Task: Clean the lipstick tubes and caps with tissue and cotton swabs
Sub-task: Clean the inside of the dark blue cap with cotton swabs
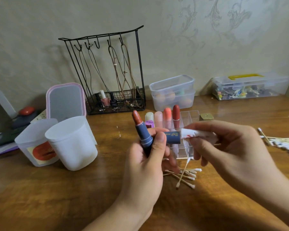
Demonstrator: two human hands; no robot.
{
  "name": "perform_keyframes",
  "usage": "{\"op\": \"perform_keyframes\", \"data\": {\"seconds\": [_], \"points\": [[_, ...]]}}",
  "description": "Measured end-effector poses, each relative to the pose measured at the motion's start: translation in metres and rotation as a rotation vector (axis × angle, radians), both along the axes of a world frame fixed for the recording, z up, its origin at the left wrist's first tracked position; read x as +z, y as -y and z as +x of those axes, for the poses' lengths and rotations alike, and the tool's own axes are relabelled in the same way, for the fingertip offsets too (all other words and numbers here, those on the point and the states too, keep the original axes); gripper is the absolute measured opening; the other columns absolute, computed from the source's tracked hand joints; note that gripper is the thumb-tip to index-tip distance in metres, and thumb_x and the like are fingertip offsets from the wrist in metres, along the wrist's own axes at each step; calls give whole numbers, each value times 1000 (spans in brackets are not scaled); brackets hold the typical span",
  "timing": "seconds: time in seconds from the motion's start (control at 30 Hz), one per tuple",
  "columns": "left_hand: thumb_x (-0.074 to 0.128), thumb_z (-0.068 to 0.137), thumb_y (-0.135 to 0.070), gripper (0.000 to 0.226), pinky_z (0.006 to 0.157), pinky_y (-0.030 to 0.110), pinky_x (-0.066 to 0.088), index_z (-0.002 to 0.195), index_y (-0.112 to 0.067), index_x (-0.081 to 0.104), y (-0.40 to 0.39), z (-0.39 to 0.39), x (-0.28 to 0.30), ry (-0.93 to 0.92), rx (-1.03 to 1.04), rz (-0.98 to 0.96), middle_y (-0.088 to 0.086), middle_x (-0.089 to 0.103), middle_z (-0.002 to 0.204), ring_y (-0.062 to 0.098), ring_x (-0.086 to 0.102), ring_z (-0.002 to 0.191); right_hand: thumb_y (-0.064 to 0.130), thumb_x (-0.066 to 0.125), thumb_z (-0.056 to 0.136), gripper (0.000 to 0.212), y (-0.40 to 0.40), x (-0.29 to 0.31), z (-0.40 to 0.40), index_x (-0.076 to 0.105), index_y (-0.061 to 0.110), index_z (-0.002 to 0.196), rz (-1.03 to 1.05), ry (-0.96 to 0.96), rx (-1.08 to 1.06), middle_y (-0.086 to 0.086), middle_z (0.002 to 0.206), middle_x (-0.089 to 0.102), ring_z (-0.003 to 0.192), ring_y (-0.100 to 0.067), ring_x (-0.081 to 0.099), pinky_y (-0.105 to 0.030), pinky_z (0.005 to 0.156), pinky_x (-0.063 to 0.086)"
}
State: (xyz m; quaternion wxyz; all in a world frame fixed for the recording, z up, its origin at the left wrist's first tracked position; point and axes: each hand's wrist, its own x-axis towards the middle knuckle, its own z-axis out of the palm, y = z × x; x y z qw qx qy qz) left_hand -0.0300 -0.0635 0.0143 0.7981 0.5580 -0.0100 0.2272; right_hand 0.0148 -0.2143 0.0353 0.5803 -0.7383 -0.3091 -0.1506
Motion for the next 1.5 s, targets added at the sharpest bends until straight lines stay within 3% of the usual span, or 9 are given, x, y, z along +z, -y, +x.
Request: {"op": "perform_keyframes", "data": {"seconds": [0.23, 0.37, 0.43, 0.57, 0.73, 0.9, 1.1, 1.23, 1.5], "points": [[60, 77, -32, 23, 50, 29, 49, 93, -16, 64, -2, 0, 1, -42, -19, 3, 4, 52, 63, 19, 56, 54, 15, 78, 79, 22, 0, 0, -2, 77, 29, 95, -248, 253, -170, 22, 74, 65, 65, -3, 65, -17, 58, 50], [60, 78, -34, 26, 54, 32, 52, 97, -16, 65, -5, 2, -3, -43, 18, 105, 2, 58, 63, 19, 60, 58, 29, 76, 83, 16, 2, 1, -1, 77, 31, 99, -281, 231, -108, 21, 76, 63, 67, -4, 63, -15, 56, 47], [59, 79, -32, 27, 52, 30, 50, 97, -13, 64, -5, 2, -1, -29, -14, 87, 5, 58, 64, 19, 58, 57, 38, 70, 85, 16, 1, 2, -1, 75, 35, 99, -250, 177, -52, 18, 83, 63, 65, -9, 63, -24, 54, 50], [58, 80, -28, 22, 49, 28, 48, 96, -12, 62, -3, -1, 3, 2, -76, 50, 3, 52, 61, 18, 56, 54, 34, 63, 80, 14, -2, 3, -1, 68, 43, 89, -181, 138, -44, 19, 101, 64, 66, -7, 65, -23, 56, 53], [58, 80, -28, 24, 49, 27, 48, 96, -11, 62, -2, 0, 2, -12, -66, 46, 3, 51, 60, 18, 55, 54, 20, 77, 78, 21, 0, 6, -6, 67, 37, 85, -182, 79, -61, 15, 64, 68, 50, -3, 62, -10, 48, 43], [60, 81, -32, 25, 55, 34, 51, 100, -17, 67, -2, 1, -4, -34, -34, 134, -1, 54, 61, 18, 57, 58, 13, 82, 71, 20, 1, 7, -6, 71, 29, 76, -134, 53, -54, 12, 70, 71, 59, -6, 67, -14, 52, 50], [58, 80, -31, 29, 52, 29, 51, 101, -10, 62, -5, 1, 1, -51, -48, 93, 1, 58, 59, 15, 59, 55, 19, 80, 80, 4, 1, 7, -1, 79, 21, 77, 19, -143, 181, 4, 94, 68, 90, -13, 69, -26, 79, 56], [56, 84, -27, 27, 52, 28, 49, 101, -7, 62, -4, 0, 3, 11, -69, 129, 3, 52, 62, 17, 56, 55, -8, 72, 78, 38, -2, 9, -5, 71, 24, 99, 60, -133, 165, 1, 90, 71, 80, -14, 73, -21, 71, 57], [57, 82, -36, 27, 50, 29, 51, 104, -20, 63, -6, -2, 3, -42, -108, 271, 2, 57, 64, 16, 58, 55, 8, 76, 68, 10, -2, 9, -5, 70, 13, 74, 133, -235, 205, -13, 69, 72, 59, -26, 72, -27, 56, 59]]}}
